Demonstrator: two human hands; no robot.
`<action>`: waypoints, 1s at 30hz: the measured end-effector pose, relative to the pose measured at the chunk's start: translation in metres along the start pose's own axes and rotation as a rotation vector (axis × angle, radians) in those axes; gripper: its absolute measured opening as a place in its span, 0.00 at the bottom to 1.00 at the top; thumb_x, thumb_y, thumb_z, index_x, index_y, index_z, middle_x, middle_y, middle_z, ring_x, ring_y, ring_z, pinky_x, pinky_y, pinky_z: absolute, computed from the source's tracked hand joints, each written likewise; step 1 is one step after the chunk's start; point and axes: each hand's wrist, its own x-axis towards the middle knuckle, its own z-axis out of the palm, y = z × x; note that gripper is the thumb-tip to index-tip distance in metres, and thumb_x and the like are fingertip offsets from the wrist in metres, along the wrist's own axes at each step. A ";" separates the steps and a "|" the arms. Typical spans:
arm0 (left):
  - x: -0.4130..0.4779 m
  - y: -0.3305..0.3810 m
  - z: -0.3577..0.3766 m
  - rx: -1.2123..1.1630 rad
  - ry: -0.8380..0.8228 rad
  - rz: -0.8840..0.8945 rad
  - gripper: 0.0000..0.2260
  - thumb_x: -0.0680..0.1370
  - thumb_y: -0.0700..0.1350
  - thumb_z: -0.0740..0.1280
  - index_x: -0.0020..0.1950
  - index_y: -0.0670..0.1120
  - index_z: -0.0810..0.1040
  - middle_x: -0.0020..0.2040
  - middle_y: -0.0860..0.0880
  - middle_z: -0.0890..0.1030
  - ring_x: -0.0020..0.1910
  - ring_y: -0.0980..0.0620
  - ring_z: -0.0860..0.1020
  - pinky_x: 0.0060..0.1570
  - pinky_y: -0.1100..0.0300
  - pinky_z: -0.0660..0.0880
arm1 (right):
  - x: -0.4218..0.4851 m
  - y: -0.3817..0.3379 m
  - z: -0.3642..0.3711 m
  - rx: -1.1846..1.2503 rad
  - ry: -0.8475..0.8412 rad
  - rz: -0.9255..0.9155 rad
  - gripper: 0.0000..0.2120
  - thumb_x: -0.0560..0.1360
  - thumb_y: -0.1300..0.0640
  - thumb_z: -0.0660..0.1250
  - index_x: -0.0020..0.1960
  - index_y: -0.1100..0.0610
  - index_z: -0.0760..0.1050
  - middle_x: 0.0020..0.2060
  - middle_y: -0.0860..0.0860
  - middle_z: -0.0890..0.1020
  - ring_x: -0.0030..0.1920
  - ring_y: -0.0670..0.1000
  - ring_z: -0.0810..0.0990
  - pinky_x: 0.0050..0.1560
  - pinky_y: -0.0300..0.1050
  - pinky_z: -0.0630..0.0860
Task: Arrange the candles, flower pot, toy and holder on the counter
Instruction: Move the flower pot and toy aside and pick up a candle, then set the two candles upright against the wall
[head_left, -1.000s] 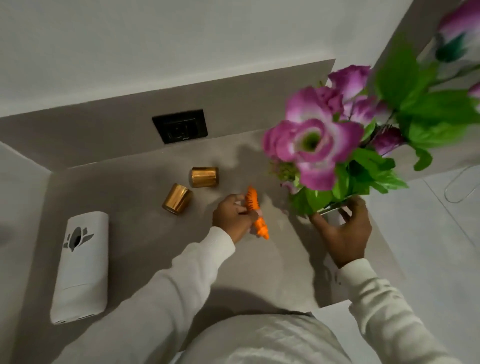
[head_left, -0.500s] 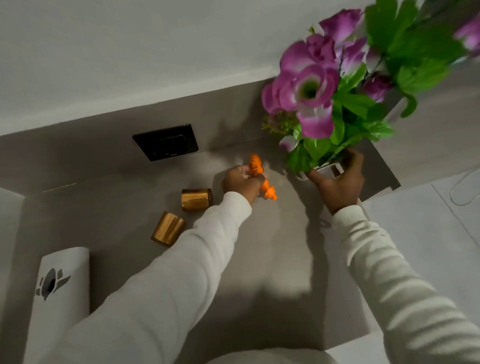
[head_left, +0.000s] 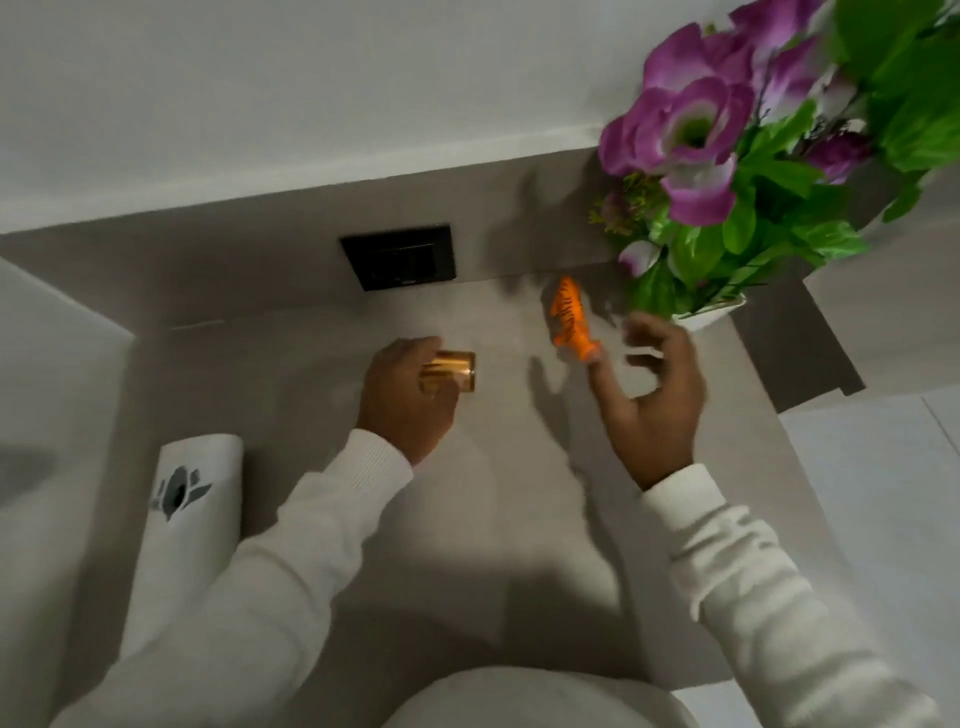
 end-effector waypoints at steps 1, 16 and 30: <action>-0.007 -0.013 -0.009 0.160 -0.051 -0.011 0.20 0.70 0.51 0.67 0.60 0.46 0.76 0.54 0.43 0.79 0.54 0.41 0.76 0.57 0.51 0.73 | -0.004 -0.008 0.012 -0.013 -0.147 -0.014 0.17 0.72 0.57 0.73 0.59 0.62 0.77 0.52 0.58 0.81 0.50 0.55 0.81 0.50 0.48 0.78; -0.033 -0.053 -0.020 -0.152 0.128 -0.213 0.23 0.64 0.45 0.76 0.55 0.52 0.72 0.52 0.52 0.77 0.48 0.51 0.76 0.47 0.64 0.74 | 0.000 -0.034 0.125 -0.380 -0.767 -0.045 0.29 0.64 0.39 0.75 0.59 0.53 0.77 0.52 0.52 0.79 0.52 0.54 0.76 0.52 0.47 0.74; -0.038 -0.069 0.006 -0.453 0.197 -0.199 0.28 0.63 0.39 0.79 0.52 0.62 0.71 0.52 0.62 0.78 0.51 0.56 0.80 0.46 0.66 0.80 | -0.054 -0.018 0.109 -0.115 -0.391 0.138 0.25 0.65 0.48 0.79 0.60 0.48 0.77 0.52 0.45 0.79 0.50 0.44 0.77 0.52 0.34 0.74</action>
